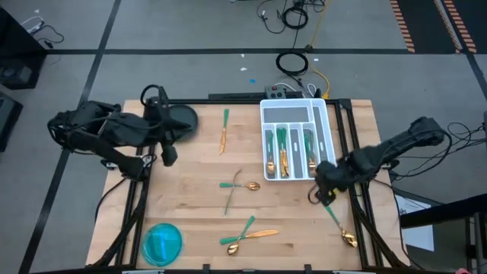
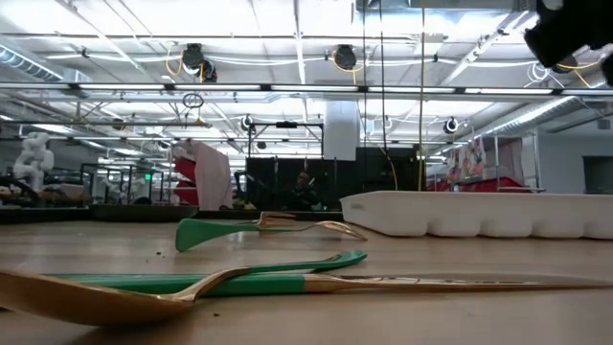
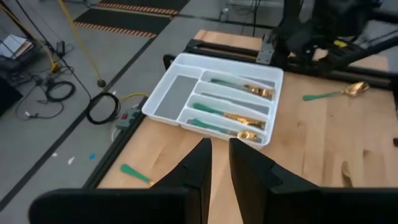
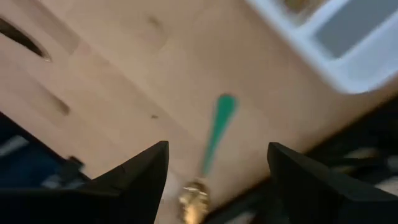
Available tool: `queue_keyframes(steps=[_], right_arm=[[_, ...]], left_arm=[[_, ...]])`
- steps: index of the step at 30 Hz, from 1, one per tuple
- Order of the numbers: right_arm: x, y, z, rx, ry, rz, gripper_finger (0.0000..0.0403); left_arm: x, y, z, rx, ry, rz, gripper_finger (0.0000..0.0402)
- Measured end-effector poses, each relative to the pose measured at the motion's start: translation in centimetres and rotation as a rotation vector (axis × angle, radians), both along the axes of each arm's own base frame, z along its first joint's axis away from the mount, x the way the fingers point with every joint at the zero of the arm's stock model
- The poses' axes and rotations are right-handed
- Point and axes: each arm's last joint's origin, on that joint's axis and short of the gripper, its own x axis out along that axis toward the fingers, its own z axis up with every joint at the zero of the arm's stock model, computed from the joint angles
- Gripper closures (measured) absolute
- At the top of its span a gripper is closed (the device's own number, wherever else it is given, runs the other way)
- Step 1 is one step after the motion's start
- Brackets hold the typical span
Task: Sort silverware
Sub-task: Put the bottom right green spoon on the silverware tray with the other green spoon
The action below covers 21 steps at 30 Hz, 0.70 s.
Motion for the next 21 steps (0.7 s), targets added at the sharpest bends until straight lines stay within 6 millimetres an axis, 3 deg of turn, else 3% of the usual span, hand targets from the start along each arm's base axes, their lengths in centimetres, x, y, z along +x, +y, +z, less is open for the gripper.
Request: queue_keyframes(steps=[7,14,21], right_arm=[[-2.3,3.8,-3.4,0.042,0.079,-0.148,0.0135],[-4.0,6.5,-4.8,0.098,0.098,-0.218,0.0135],[-4.4,8.6,-6.5,0.074,0.137,-0.218,0.0135]], left_arm=[[0.4,-0.1,-0.7,0.040,0.083,-0.013,0.0338],[1.0,-0.3,-1.0,0.047,0.098,-0.015,0.0338],[0.9,-0.3,-1.0,0.049,0.097,-0.012,0.0338]])
